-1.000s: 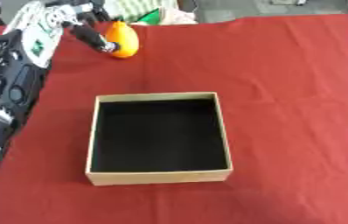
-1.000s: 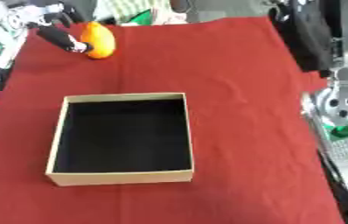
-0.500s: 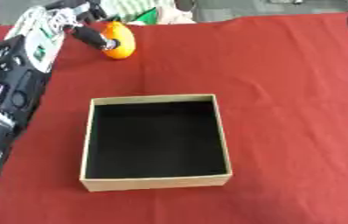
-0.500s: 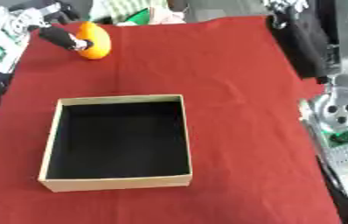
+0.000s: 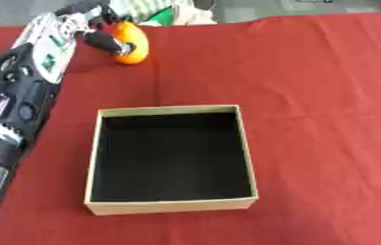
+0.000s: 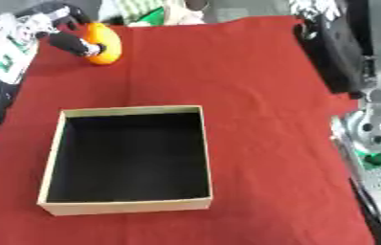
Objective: Pick up objects on the table and place them in the box.
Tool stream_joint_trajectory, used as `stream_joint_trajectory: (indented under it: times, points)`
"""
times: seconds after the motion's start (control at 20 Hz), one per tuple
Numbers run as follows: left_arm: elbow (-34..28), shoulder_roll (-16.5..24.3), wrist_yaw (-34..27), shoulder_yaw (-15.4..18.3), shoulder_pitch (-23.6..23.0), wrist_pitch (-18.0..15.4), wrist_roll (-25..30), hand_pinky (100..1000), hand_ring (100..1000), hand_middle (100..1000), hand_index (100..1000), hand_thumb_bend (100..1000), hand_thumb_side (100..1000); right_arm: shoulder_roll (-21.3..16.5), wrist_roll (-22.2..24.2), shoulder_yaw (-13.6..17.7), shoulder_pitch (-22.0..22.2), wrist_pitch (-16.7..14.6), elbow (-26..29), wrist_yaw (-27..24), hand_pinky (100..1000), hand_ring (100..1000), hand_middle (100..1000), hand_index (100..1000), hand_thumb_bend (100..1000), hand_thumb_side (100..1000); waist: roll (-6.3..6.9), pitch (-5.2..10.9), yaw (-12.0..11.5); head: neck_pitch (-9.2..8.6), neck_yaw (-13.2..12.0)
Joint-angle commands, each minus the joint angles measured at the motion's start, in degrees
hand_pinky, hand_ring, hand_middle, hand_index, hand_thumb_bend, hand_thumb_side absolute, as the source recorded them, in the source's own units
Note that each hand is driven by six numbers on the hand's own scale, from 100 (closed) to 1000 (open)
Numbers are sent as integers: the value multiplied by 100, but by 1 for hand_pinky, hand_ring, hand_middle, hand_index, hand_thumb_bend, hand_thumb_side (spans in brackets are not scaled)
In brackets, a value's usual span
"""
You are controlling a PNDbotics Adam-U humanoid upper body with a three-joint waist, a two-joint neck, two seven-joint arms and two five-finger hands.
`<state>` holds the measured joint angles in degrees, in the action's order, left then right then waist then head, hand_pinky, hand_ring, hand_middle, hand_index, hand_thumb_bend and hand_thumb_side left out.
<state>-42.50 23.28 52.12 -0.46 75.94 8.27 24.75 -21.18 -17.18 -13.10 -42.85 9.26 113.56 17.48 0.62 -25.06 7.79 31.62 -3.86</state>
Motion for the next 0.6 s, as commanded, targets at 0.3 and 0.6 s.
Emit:
stream_joint_trajectory:
  times: [0.3, 0.6]
  points:
    - [-77, 76, -309, 28, 151, 129, -164, 282, 610, 608, 731, 100, 189, -163, -63, 11, -77, 26, 103, -88, 921, 841, 799, 926, 100, 841, -4, 89, 14, -41, -16]
    - [-56, 35, -41, -11, 119, 159, -652, 222, 567, 576, 705, 100, 249, -127, -54, 5, -73, 7, 103, -101, 922, 842, 799, 926, 100, 841, 11, 96, 63, -82, -35]
